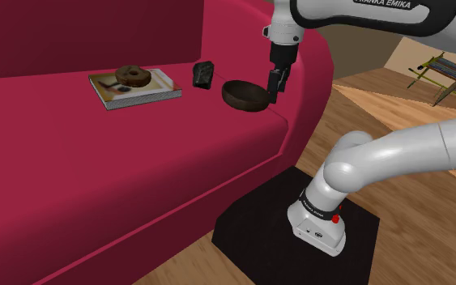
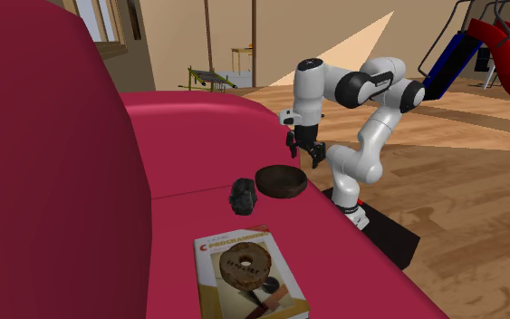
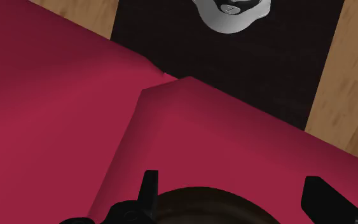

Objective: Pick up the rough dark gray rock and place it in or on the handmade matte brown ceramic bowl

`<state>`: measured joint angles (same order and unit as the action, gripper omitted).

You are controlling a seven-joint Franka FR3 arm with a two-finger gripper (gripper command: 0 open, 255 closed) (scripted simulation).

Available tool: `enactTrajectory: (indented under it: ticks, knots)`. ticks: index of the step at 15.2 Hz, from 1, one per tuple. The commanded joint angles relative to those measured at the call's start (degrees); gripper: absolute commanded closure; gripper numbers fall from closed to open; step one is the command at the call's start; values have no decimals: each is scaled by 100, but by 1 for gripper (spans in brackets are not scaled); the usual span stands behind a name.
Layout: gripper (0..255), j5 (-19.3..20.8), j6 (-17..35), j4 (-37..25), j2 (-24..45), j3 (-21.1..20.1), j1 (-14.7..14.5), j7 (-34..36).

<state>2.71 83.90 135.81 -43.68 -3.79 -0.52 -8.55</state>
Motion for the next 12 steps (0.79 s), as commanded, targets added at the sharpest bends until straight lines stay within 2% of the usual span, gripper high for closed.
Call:
enactTrajectory:
  ticks: [1, 6, 12]
  knots:
    - [0, 0, 0, 0, 0, 0, 0, 0]
    - [0, -13, 383, -826, 1112, 83, -70, -334]
    - [0, -84, 587, -2030, 2408, 130, -159, -735]
